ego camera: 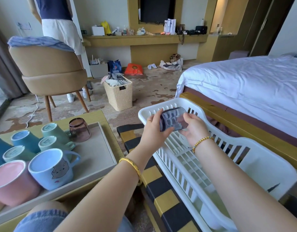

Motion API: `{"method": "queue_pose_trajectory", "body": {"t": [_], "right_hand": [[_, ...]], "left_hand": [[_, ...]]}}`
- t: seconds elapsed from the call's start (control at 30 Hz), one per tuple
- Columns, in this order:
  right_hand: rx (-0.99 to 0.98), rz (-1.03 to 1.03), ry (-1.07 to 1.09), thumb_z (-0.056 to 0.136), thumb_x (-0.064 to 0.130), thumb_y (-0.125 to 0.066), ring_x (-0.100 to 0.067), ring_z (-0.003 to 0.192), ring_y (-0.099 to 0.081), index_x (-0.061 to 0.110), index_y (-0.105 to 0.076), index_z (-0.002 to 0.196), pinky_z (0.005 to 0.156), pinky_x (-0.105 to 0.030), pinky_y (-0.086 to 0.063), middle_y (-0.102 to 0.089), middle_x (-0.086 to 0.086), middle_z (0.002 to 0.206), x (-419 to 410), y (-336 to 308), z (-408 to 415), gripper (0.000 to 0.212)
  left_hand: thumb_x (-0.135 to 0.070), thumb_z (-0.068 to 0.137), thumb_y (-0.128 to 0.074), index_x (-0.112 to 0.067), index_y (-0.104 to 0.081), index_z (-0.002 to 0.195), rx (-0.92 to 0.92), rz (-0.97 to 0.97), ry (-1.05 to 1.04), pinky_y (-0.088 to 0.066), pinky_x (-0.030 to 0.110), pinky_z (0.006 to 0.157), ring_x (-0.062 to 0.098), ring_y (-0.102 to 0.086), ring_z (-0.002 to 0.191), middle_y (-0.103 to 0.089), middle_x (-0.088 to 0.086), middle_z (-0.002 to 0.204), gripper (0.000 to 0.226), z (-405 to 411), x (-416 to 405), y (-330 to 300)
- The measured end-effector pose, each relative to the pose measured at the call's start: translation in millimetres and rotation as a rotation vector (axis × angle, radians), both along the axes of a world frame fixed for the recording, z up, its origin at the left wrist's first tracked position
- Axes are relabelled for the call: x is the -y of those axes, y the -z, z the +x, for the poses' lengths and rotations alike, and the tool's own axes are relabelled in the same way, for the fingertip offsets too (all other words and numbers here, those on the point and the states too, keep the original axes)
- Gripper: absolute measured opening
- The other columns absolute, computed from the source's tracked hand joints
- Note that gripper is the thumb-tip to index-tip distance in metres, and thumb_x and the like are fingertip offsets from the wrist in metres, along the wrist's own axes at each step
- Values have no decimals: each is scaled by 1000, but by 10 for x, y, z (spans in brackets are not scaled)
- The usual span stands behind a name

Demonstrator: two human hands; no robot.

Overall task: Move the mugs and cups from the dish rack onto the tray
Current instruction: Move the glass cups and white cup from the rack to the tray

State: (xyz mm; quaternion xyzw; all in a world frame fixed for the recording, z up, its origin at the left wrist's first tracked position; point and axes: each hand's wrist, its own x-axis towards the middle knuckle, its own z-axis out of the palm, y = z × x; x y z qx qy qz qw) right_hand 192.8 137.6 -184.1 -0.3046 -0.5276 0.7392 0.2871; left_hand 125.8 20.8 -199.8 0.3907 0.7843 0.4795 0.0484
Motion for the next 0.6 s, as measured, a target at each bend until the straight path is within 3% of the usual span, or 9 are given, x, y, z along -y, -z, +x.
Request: {"method": "queue_pose_trajectory", "body": {"t": [0.13,0.27,0.37,0.43,0.5,0.53,0.6], "right_hand": [[-109,-73,-139,99,21,-41,-19,78,-56,10,-55,89,69,-38,-49,-57,-6,81,209,-232,-132,21],[-135,-101,-238,100,21,-38,-13,74,-54,16,-53,85,68,-34,-45,-55,-2,77,596,-366,-365,22],[-123,-32,-347,100,13,-37,-11,78,-56,16,-55,99,68,-26,-48,-58,-1,81,954,-401,-573,18],[-53,54,-421,99,3,-36,-10,82,-59,21,-50,111,68,-21,-53,-61,0,90,1200,-380,-721,26],[45,176,-501,97,-2,-36,-22,102,-62,19,-44,131,84,-28,-54,-60,-7,114,1421,-291,-904,41],[96,212,-543,96,-3,-38,-28,116,-56,18,-35,141,95,-35,-49,-54,-9,128,1526,-227,-999,50],[162,166,-627,93,-9,-40,-30,131,-44,19,-24,147,105,-40,-41,-42,-10,139,1711,-53,-1167,63]], "left_hand": [[-31,79,-71,-22,-30,136,15,91,-15,-34,16,90,17,-42,120,-40,0,118,71,-141,250,-288],[-33,75,-75,-24,-39,129,-53,83,-104,-44,27,90,15,-49,107,-48,-5,111,65,-400,648,-498],[-34,72,-76,-26,-40,130,-100,97,-195,-45,24,88,8,-47,103,-45,-12,107,69,-624,1024,-540],[-37,70,-77,-28,-38,132,-108,26,-287,-43,24,84,10,-46,101,-42,-9,109,73,-789,1264,-514],[-40,69,-77,-33,-36,133,-107,-99,-379,-41,23,77,13,-44,95,-40,-3,116,76,-950,1486,-468],[-39,69,-78,-34,-36,134,-117,-167,-407,-41,23,75,14,-45,93,-40,-1,119,77,-1027,1592,-436],[-34,69,-79,-35,-37,135,-142,-288,-425,-44,27,79,20,-49,96,-40,4,125,78,-1154,1779,-353]]}}
